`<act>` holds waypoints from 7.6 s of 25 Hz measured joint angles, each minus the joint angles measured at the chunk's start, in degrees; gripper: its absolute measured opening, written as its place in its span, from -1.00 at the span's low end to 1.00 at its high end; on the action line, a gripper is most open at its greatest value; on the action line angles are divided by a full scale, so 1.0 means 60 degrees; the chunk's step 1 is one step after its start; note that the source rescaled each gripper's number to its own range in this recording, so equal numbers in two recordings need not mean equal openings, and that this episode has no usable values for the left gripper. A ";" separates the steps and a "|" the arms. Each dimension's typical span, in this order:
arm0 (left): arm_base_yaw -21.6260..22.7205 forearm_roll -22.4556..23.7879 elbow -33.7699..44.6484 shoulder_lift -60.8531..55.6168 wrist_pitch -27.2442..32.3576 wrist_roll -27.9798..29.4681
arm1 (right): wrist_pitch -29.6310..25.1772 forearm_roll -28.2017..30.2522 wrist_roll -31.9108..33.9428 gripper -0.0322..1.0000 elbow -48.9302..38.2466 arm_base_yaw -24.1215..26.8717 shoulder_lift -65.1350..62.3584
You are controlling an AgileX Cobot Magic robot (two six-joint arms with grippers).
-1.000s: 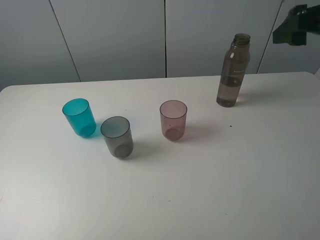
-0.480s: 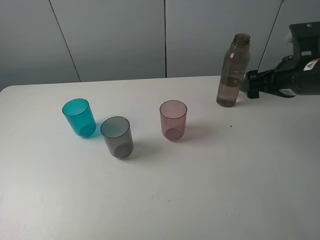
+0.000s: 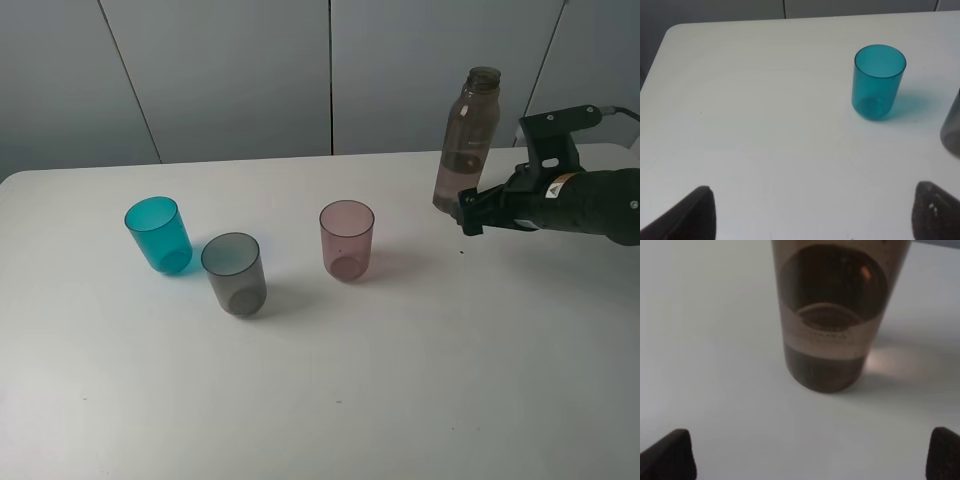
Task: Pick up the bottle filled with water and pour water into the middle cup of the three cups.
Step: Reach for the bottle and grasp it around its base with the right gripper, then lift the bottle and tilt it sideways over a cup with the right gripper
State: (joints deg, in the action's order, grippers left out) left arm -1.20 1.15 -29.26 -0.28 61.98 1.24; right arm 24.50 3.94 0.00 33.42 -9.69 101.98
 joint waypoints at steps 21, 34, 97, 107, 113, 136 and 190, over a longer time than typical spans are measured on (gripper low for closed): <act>0.0000 0.0000 0.0000 0.0000 0.0000 -0.0043 | 0.3139 -0.0520 0.0186 0.99 0.0743 0.0000 0.1783; 0.0000 0.0000 0.0000 0.0000 0.0000 -0.0024 | 0.3253 -0.0542 0.0165 0.99 0.1422 0.0000 0.2300; 0.0000 0.0000 0.0000 0.0000 0.0000 -0.0024 | 0.5845 -0.1000 0.0795 -0.93 0.2770 0.0000 0.4106; 0.0000 0.0000 0.0000 0.0000 0.0000 -0.0024 | 0.5323 0.0182 0.0721 -0.93 0.2752 0.0000 0.3721; 0.0000 0.0000 0.0000 0.0000 0.0000 -0.0024 | 0.4349 0.1836 0.0822 -0.93 0.3231 -0.0062 0.2655; 0.0000 0.0000 0.0000 0.0000 0.0000 0.0011 | 0.4437 0.4492 0.2819 -0.93 0.3979 -0.0179 0.2202; 0.0000 0.0000 0.0000 0.0000 0.0000 -0.0006 | 0.2523 0.8081 0.0463 -0.93 0.7421 -0.2942 0.3825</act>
State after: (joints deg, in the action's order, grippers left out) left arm -1.20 1.15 -29.26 -0.28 61.98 1.20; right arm 39.63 52.43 2.78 77.94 -27.34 124.93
